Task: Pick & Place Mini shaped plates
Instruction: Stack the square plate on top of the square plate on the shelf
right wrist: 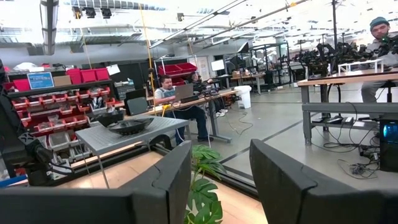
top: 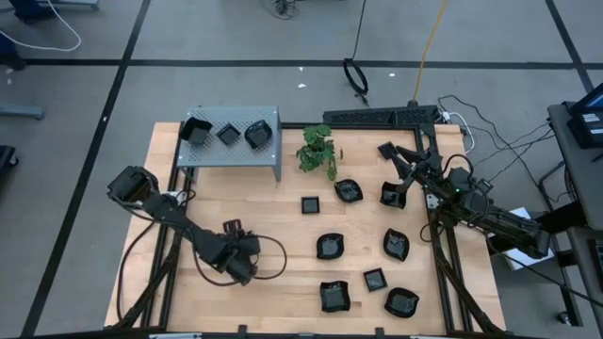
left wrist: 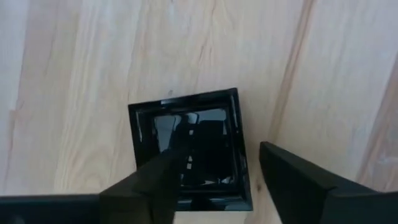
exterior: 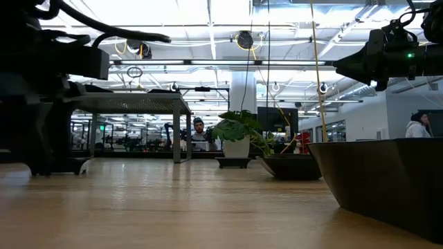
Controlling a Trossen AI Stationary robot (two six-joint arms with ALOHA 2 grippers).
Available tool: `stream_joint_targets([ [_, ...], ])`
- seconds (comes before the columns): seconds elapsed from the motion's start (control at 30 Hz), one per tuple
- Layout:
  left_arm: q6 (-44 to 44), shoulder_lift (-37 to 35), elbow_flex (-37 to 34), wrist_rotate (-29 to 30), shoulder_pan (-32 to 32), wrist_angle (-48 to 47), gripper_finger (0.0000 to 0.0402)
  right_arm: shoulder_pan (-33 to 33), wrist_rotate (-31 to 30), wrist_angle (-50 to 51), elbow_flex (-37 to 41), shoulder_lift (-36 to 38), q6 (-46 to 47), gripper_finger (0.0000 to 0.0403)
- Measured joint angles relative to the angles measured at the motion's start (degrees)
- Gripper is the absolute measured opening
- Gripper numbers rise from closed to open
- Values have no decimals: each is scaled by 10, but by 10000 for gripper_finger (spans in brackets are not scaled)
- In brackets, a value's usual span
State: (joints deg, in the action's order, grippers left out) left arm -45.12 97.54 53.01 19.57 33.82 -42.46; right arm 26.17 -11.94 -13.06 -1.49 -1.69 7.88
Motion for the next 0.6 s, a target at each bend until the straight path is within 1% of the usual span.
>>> stream_joint_targets([
  [0.1,0,0,0,0,-2,2,165,0,0,0,0,0,0,153],
  [0.23,1,0,0,0,-5,4,87,0,0,0,0,0,0,153],
  [0.33,17,0,0,0,-8,18,30,0,0,0,0,0,0,153],
  [0.37,23,0,0,0,-9,23,16,0,0,0,0,0,0,153],
  [0.4,27,-1,0,0,-10,26,9,0,0,0,0,0,0,153],
  [0.53,31,-1,0,0,-10,30,19,0,0,0,0,0,0,153],
  [0.6,35,-1,0,0,-10,30,16,0,0,0,0,0,0,153],
])
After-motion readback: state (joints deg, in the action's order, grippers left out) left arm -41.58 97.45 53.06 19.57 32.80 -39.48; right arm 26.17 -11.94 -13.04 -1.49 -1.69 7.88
